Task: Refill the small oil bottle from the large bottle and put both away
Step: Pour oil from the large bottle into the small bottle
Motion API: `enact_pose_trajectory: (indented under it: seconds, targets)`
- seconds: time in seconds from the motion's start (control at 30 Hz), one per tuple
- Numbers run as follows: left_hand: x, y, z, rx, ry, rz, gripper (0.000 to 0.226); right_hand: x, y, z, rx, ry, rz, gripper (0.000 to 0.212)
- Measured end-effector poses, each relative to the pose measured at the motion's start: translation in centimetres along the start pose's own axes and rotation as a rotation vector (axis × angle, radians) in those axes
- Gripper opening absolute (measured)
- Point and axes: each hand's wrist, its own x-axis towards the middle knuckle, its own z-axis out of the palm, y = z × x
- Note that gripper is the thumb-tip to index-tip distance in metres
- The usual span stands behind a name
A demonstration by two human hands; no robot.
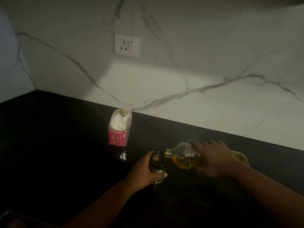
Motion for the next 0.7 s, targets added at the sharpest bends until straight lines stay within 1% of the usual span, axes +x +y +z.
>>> enact_pose_trajectory:
  seconds: [0.17,0.47,0.7]
  targets:
    - [-0.05,-0.08,0.01,0.013,-0.002,0.013,0.072,0.25,-0.02,-0.52,-0.037,0.021,-0.03,0.09]
    - [0.02,0.13,-0.02,-0.001,-0.018,-0.011,0.075,0.6,-0.17,-0.82,-0.061,0.003,-0.052,0.09]
    - [-0.11,0.13,-0.02,0.002,-0.022,0.002,0.073,0.81,-0.26,-0.67,-0.077,0.011,-0.057,0.088]
